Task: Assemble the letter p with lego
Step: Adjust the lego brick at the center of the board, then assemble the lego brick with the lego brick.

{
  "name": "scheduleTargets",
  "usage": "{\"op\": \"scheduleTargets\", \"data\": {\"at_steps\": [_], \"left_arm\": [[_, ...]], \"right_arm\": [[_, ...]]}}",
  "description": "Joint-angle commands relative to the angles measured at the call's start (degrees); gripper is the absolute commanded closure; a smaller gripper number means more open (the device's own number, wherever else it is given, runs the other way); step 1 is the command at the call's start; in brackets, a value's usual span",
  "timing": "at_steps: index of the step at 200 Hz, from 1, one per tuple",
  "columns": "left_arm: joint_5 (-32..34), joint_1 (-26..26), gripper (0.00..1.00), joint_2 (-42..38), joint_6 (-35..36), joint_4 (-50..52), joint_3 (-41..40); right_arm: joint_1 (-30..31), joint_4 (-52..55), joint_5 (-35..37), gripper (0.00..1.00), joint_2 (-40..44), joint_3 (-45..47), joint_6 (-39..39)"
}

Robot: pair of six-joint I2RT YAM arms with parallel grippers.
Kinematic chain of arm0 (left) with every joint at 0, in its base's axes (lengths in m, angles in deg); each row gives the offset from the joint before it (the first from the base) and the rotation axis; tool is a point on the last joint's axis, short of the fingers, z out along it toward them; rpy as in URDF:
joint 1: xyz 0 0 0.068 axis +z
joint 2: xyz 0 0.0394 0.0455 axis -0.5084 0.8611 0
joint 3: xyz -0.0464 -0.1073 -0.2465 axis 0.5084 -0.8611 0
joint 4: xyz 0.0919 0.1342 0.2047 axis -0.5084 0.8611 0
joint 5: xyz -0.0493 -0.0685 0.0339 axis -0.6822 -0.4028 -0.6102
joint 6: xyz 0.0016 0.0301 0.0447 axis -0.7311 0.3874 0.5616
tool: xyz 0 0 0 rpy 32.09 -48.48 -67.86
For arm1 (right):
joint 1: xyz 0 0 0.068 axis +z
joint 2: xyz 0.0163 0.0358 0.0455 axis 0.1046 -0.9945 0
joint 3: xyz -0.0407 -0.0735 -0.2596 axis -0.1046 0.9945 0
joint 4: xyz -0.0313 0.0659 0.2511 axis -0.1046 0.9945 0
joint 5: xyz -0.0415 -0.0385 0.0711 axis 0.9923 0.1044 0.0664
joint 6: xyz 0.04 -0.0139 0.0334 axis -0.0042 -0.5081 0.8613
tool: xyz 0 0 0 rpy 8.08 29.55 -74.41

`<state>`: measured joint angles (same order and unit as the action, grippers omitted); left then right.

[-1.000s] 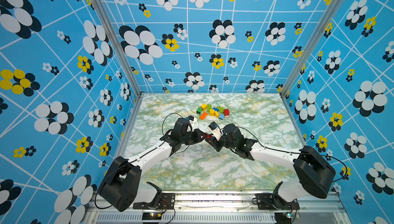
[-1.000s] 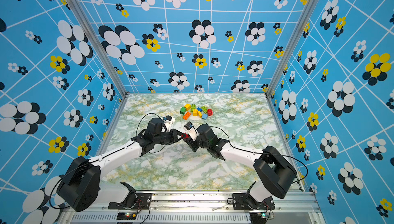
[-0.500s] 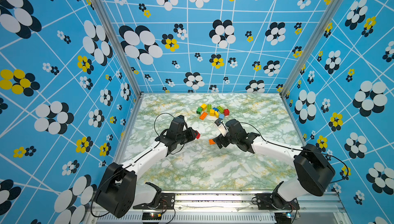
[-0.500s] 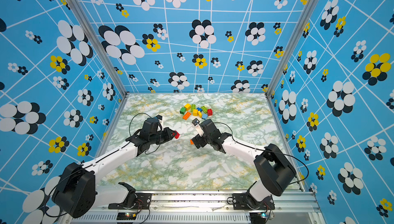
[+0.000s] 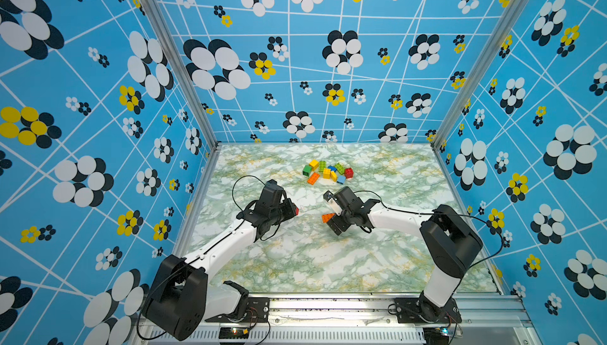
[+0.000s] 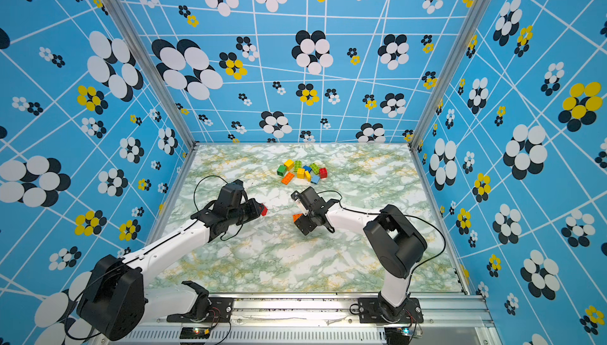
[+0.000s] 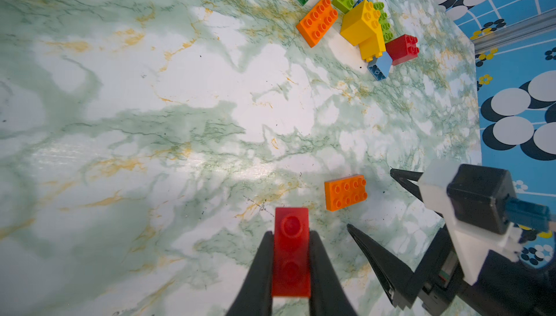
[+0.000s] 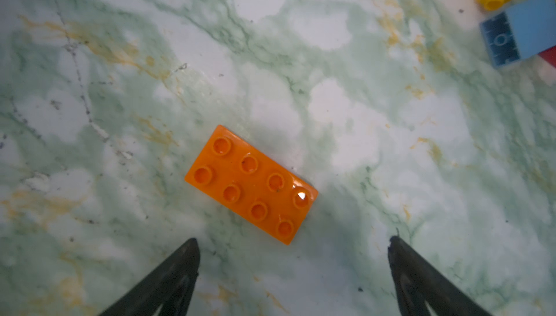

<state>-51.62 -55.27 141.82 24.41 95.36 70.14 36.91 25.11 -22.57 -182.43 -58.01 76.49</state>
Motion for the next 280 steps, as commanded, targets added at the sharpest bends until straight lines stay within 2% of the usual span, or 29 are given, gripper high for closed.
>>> {"op": "scheduleTargets", "data": {"at_steps": [1, 56, 95, 114, 140, 155, 190, 209, 244, 280], "left_arm": [[1.19, 0.27, 0.96, 0.37, 1.19, 0.30, -0.56], [1.17, -0.16, 0.96, 2.13, 1.32, -0.43, -0.38], [1.66, -1.34, 0.97, 3.95, 1.52, -0.76, 0.39], [2.08, -2.63, 0.97, 5.36, 2.27, -0.78, 1.64], [3.60, -5.60, 0.97, 8.08, 4.25, -0.98, 4.43], [6.67, -7.93, 0.97, 9.98, 5.25, 0.18, 6.61], [16.54, -14.67, 0.97, 15.11, 6.59, 2.17, 11.67], [21.11, -17.96, 0.98, 18.27, 6.11, 2.80, 14.03], [28.67, -23.08, 0.98, 23.70, 4.69, 2.82, 17.53], [33.95, -25.91, 0.98, 28.18, 3.44, 1.89, 20.20]], "right_arm": [[0.70, 1.79, 2.97, 0.01, -2.50, -2.78, -0.01], [0.76, 1.84, 5.48, 0.01, -6.13, -6.46, 1.98], [0.70, 1.31, 4.35, 0.01, -5.28, -6.35, 2.21], [0.69, 1.29, 2.08, 0.01, -2.16, -4.88, 2.39], [-0.45, -0.75, -2.87, 0.01, 7.34, 0.26, 4.57], [-1.79, -1.86, -2.41, 0.01, 12.36, 3.14, 6.97], [-3.93, -4.44, 8.67, 0.01, 21.45, 9.29, 14.69], [-4.19, -6.60, 12.34, 0.01, 25.72, 13.05, 17.25], [-4.34, -10.83, 13.37, 0.01, 31.76, 18.41, 19.26], [-4.40, -13.10, 11.93, 0.01, 34.58, 20.92, 19.19]]}}
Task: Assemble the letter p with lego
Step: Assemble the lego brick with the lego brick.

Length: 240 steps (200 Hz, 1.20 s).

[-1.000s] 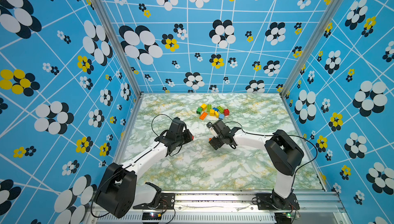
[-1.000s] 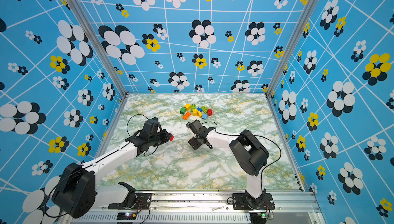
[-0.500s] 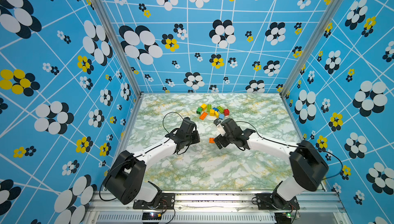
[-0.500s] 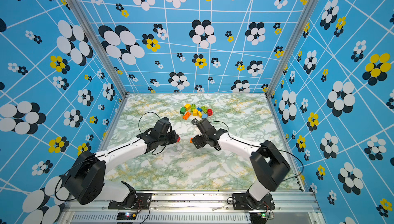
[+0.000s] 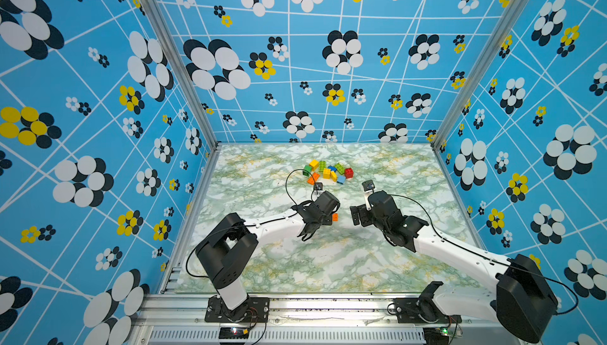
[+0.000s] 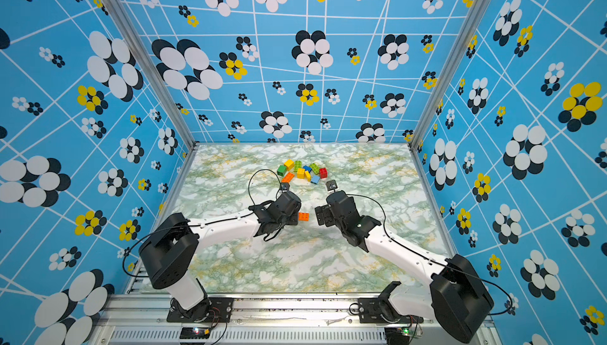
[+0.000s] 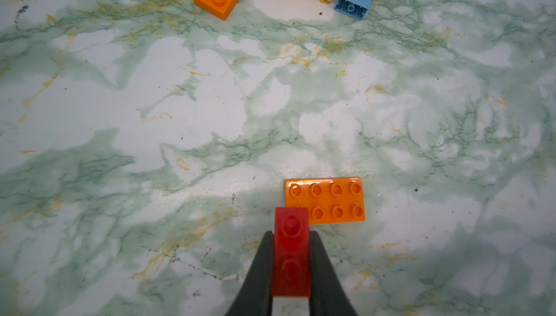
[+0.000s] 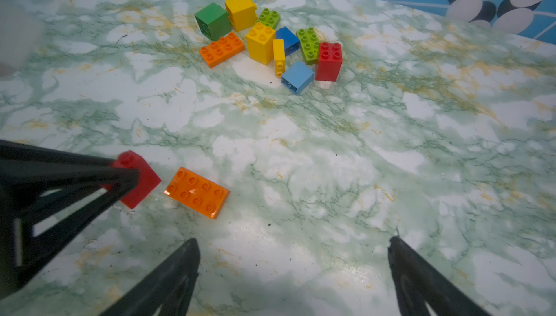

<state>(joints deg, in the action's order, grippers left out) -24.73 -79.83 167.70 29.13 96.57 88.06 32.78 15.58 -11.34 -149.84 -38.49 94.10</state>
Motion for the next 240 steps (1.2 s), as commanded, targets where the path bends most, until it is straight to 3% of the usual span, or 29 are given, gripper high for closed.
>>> {"op": "scheduleTargets", "data": {"at_steps": [1, 108, 240], "left_arm": [[7.19, -1.39, 0.98, 2.35, -1.27, 0.63, 2.31], [13.94, -4.84, 0.97, 6.34, -4.28, -6.34, 0.53], [15.69, -5.34, 0.97, 9.23, -5.84, -6.24, -0.27]], "right_arm": [[-0.28, -3.59, 0.66, 0.01, 2.07, 1.43, 1.50], [-0.84, -7.04, -1.13, 0.01, 4.78, 5.23, 1.03], [-1.00, -7.23, -2.47, 0.01, 6.80, 6.12, 1.08]]}}
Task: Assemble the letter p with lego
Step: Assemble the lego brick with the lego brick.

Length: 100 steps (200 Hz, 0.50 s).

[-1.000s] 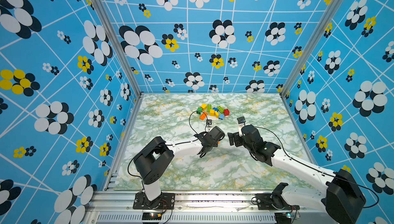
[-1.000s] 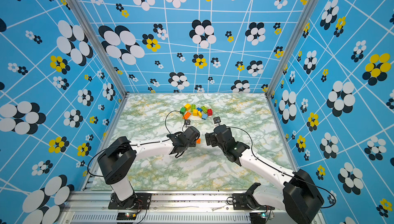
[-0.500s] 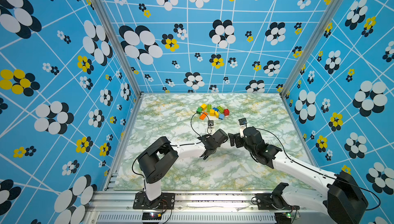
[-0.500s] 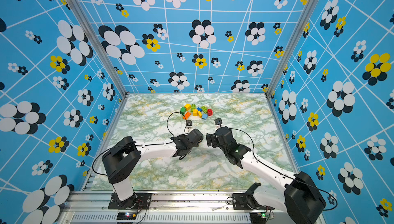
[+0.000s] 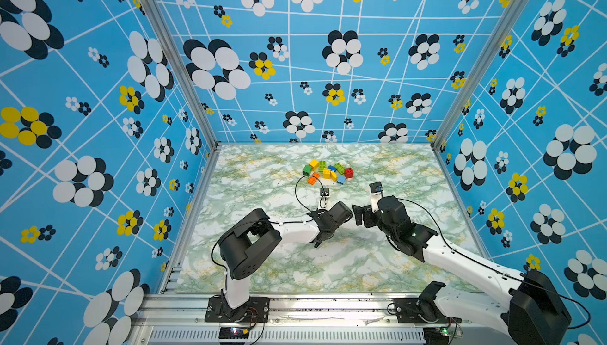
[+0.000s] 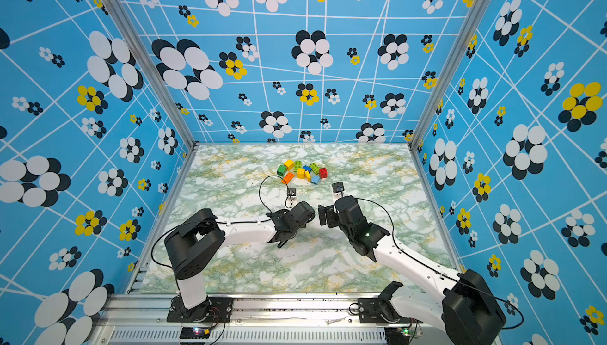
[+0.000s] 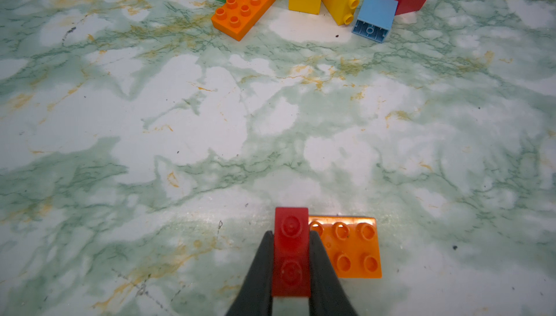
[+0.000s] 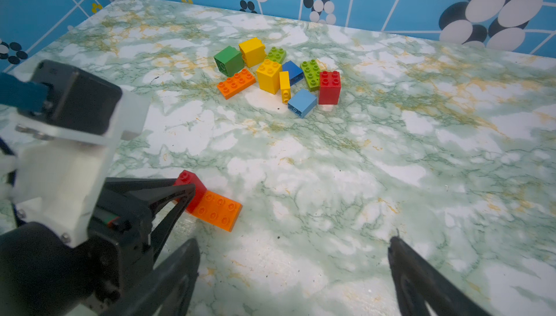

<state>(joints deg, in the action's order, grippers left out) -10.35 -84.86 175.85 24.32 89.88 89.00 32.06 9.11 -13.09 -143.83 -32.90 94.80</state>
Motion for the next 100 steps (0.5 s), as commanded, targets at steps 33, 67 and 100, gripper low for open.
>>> {"op": "scheduleTargets", "data": {"at_steps": [33, 67, 100], "left_arm": [[0.30, -0.44, 0.97, 2.03, -1.27, 0.45, -1.25], [-0.38, -0.63, 0.97, 3.23, -4.98, 1.88, -2.65], [-0.27, -0.78, 0.99, 3.62, -7.29, 1.39, -4.58]], "right_arm": [[-0.39, -0.76, -0.76, 0.01, 1.02, 0.59, 0.33], [-0.37, -0.58, -0.70, 0.01, 1.63, 0.60, 0.21], [-0.44, -0.49, -0.23, 0.01, 3.02, 1.05, 0.08]]}}
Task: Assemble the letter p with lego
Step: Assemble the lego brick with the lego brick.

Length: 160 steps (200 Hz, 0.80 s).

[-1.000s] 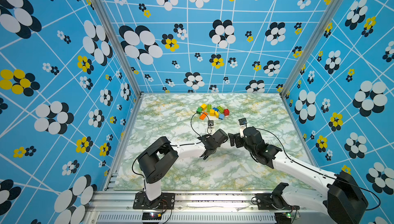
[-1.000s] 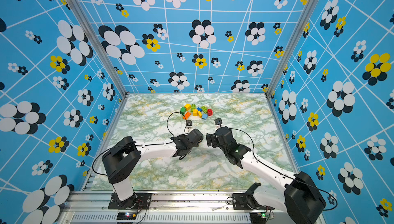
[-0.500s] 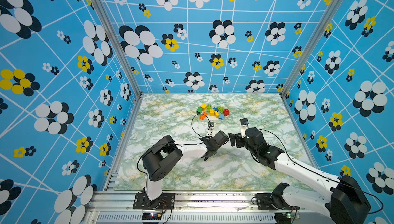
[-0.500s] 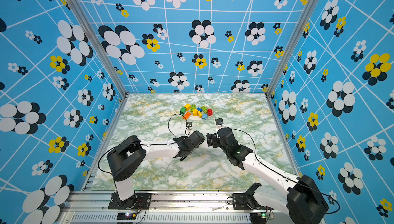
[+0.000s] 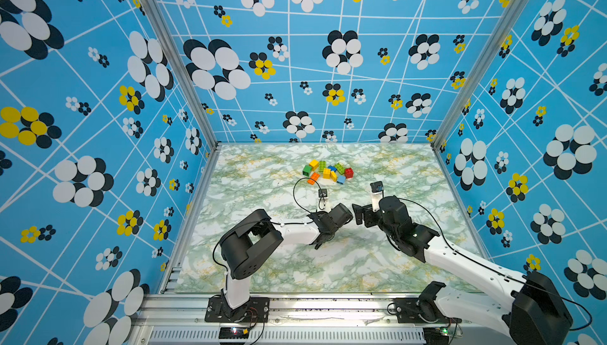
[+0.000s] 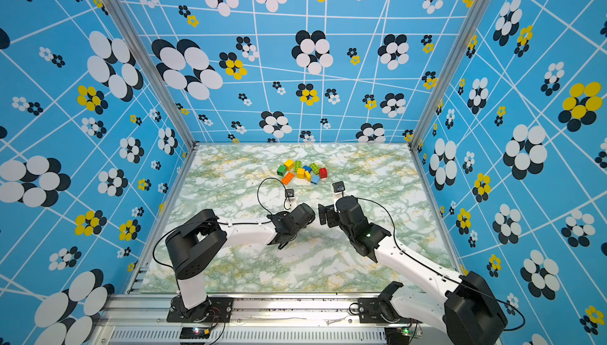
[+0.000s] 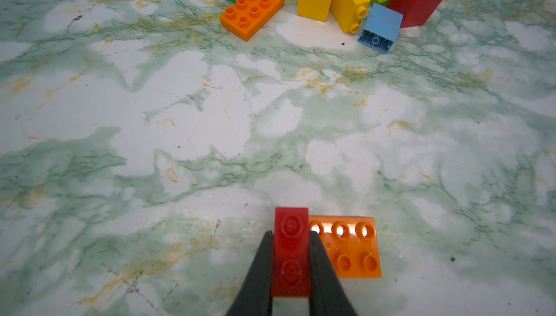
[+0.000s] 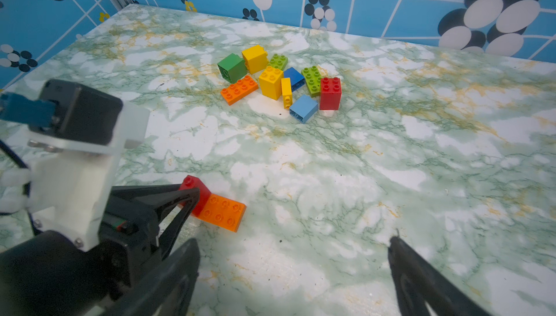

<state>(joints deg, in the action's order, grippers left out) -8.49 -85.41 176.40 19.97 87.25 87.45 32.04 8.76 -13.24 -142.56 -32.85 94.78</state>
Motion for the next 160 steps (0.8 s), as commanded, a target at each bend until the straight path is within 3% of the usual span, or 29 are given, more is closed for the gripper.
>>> {"op": "scheduleTargets", "data": {"at_steps": [1, 69, 115, 160], "left_arm": [[-2.15, -0.25, 0.99, 3.09, -2.98, 4.00, -3.02], [-2.05, -1.49, 0.98, 9.51, -3.83, 13.74, 4.39], [-5.42, 0.49, 0.98, 11.42, -4.94, 13.23, 4.48], [1.76, -0.09, 0.97, 4.86, -5.41, 11.67, 0.14]], "right_arm": [[-0.42, -0.14, -0.05, 0.01, 1.78, 1.01, 0.12], [-0.51, -0.05, 1.46, 0.01, 5.71, 2.31, -0.12], [-0.61, -0.16, 1.74, 0.01, 6.99, 2.60, -0.20], [-0.70, -1.01, 0.37, 0.01, 5.91, 2.86, 0.90]]}}
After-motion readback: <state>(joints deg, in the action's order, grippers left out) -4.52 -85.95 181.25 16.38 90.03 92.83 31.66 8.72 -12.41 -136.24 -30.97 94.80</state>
